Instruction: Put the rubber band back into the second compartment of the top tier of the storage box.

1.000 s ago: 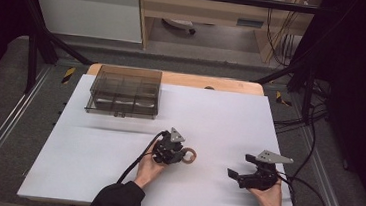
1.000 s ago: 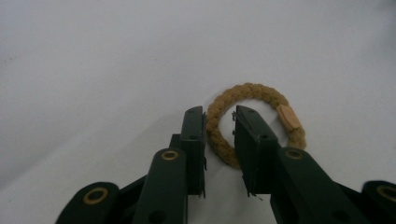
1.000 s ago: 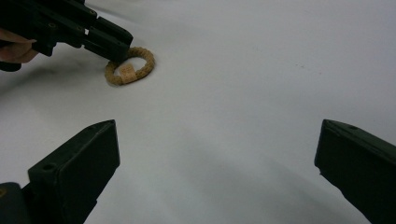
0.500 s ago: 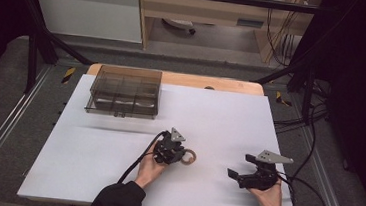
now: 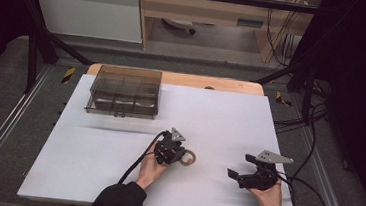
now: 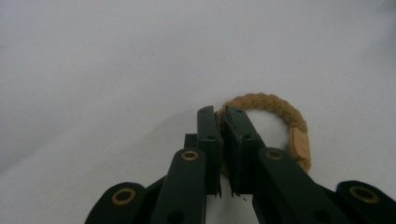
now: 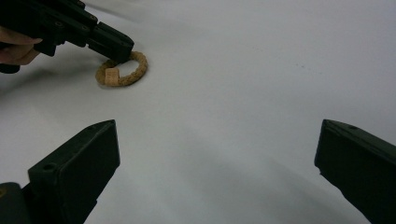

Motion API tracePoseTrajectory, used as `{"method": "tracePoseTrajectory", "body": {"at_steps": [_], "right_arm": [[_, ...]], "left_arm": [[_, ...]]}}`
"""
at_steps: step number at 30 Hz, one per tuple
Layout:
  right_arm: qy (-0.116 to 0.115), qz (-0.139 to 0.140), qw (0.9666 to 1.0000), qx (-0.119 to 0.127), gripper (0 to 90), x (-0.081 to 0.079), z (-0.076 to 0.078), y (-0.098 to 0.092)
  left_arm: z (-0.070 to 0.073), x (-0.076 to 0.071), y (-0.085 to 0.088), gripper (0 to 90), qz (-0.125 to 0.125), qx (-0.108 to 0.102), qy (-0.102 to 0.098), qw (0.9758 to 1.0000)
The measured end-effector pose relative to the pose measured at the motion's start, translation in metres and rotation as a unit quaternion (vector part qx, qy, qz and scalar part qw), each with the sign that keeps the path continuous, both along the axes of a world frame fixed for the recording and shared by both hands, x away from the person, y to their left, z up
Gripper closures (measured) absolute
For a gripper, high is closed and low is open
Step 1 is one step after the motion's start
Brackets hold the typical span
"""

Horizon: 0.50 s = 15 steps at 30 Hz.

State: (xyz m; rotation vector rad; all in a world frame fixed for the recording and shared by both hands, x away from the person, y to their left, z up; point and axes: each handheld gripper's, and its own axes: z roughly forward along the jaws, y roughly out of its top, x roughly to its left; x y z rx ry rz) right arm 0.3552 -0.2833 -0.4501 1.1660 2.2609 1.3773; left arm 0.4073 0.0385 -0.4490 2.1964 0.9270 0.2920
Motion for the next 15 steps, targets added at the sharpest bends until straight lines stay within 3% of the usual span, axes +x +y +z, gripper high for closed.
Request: {"method": "tracePoseTrajectory", "body": {"at_steps": [15], "right_arm": [[0.000,0.000,1.0000,0.000,0.7,0.0000,0.0001,-0.0001]], "left_arm": [[0.0081,-0.0033,0.0046,85.2,-0.006,-0.017,-0.008,0.9998]]}}
